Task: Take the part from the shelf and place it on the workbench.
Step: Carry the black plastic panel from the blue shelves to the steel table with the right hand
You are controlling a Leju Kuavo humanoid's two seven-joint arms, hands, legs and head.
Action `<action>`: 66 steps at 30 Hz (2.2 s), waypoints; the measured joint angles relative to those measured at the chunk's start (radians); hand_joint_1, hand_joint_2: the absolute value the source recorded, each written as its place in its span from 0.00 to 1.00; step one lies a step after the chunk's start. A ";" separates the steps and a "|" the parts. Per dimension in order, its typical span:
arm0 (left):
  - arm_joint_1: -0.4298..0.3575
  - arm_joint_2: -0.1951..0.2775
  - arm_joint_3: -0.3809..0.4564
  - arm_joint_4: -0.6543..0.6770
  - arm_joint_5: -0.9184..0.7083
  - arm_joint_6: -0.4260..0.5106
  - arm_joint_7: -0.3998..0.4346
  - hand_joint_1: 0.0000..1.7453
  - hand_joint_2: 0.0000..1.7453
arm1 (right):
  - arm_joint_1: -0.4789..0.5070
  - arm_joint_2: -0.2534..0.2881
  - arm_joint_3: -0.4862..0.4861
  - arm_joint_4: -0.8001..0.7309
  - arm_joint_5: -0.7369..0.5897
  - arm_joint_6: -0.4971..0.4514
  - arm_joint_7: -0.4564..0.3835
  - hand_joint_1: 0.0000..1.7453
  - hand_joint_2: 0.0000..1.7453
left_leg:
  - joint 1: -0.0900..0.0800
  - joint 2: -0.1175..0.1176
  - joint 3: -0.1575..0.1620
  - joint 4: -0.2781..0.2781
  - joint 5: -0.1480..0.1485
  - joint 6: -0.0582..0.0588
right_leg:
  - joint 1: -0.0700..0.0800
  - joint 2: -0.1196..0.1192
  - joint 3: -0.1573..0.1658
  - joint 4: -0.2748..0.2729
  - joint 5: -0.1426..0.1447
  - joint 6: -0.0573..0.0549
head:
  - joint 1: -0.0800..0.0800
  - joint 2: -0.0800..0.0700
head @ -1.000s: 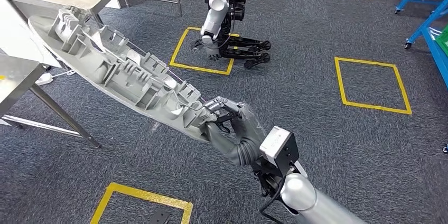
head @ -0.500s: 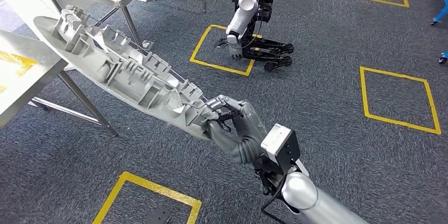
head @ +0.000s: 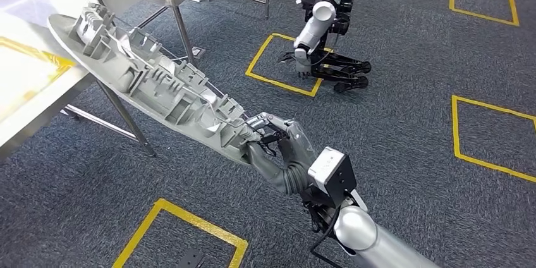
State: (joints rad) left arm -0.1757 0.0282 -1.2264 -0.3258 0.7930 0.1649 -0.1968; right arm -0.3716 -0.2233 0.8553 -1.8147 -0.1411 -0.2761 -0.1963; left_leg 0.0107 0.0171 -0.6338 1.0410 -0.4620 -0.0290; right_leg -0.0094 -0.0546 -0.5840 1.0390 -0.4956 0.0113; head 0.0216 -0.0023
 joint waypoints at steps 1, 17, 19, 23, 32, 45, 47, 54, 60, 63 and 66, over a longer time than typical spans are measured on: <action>0.001 0.001 0.000 0.000 -0.003 0.000 0.001 0.00 1.00 | 0.002 0.000 0.000 0.000 0.004 -0.003 0.001 1.00 1.00 | 0.000 -0.004 0.000 -0.001 0.001 0.008 | -0.002 -0.002 0.001 -0.001 -0.002 0.006 | 0.002 0.000; 0.005 0.003 0.000 -0.003 -0.002 0.005 0.005 0.00 1.00 | 0.029 -0.003 -0.001 -0.002 0.009 0.004 0.008 1.00 1.00 | -0.006 -0.094 -0.009 0.007 -0.003 0.007 | 0.004 0.091 -0.025 0.000 0.018 -0.026 | 0.012 0.000; 0.008 0.004 0.000 -0.003 0.001 0.008 0.003 0.00 1.00 | 0.027 -0.002 -0.001 -0.002 0.009 0.007 0.009 1.00 1.00 | -0.009 -0.069 -0.029 0.061 -0.035 -0.004 | -0.002 0.073 -0.012 -0.013 0.021 -0.034 | 0.006 0.000; 0.018 -0.004 0.002 -0.003 0.017 0.045 -0.011 0.00 1.00 | 0.023 -0.001 -0.001 -0.002 0.005 0.013 0.008 1.00 1.00 | 0.002 -0.035 -0.121 0.254 -0.112 -0.022 | -0.001 0.040 0.000 -0.014 0.014 -0.038 | -0.001 0.000; 0.020 -0.006 0.003 -0.003 0.008 0.018 -0.012 0.00 1.00 | 0.017 -0.001 0.000 -0.002 -0.003 0.018 0.006 1.00 1.00 | -0.003 -0.007 0.000 -0.002 0.003 0.014 | 0.001 0.001 0.012 -0.003 -0.011 0.002 | 0.001 0.000; -0.002 0.002 0.003 -0.003 -0.021 0.003 0.008 0.00 1.00 | 0.037 -0.004 -0.003 -0.002 0.010 0.001 0.003 1.00 1.00 | -0.006 -0.077 -0.004 -0.001 0.004 0.023 | 0.006 0.096 -0.030 0.014 0.017 -0.016 | 0.010 0.000; 0.001 0.003 0.002 -0.003 -0.018 0.004 0.008 0.00 1.00 | 0.037 -0.004 -0.004 -0.002 0.010 0.001 0.003 1.00 1.00 | -0.002 -0.084 -0.008 -0.001 0.004 0.011 | 0.006 0.088 -0.028 0.003 0.018 -0.022 | 0.011 0.000; 0.004 0.004 0.002 -0.003 -0.009 0.006 0.009 0.00 1.00 | 0.033 -0.002 -0.008 0.004 0.006 0.013 0.000 1.00 1.00 | 0.004 -0.035 -0.125 0.263 -0.111 -0.018 | 0.001 0.038 -0.009 -0.009 0.017 -0.038 | 0.004 0.000; 0.001 0.006 0.003 -0.004 -0.014 0.005 0.011 0.00 1.00 | 0.027 -0.002 -0.010 0.013 -0.003 0.015 -0.004 1.00 1.00 | 0.004 -0.021 0.009 0.002 -0.006 -0.008 | 0.003 0.023 -0.010 0.005 0.003 -0.016 | 0.003 0.000; 0.002 0.008 0.003 -0.006 -0.015 0.005 0.011 0.00 1.00 | 0.024 -0.002 -0.011 0.017 -0.005 0.014 -0.006 1.00 1.00 | 0.002 -0.021 0.010 -0.003 -0.005 0.002 | 0.005 0.023 -0.009 0.004 0.003 -0.028 | 0.006 0.000; 0.000 0.009 0.003 -0.009 -0.017 0.004 0.012 0.00 1.00 | 0.020 -0.002 -0.012 0.024 -0.007 0.014 -0.007 1.00 1.00 | 0.000 -0.021 0.010 -0.003 -0.007 0.009 | 0.004 0.023 -0.005 -0.005 0.008 -0.025 | 0.007 0.000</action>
State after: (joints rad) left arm -0.1753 0.0375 -1.2238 -0.3345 0.7757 0.1691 -0.1844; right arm -0.3513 -0.2255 0.8437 -1.7910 -0.1480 -0.2617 -0.2031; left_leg 0.0108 -0.0038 -0.6240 1.0381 -0.4687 -0.0200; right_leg -0.0052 -0.0314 -0.5886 1.0340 -0.4878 -0.0139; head 0.0290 -0.0023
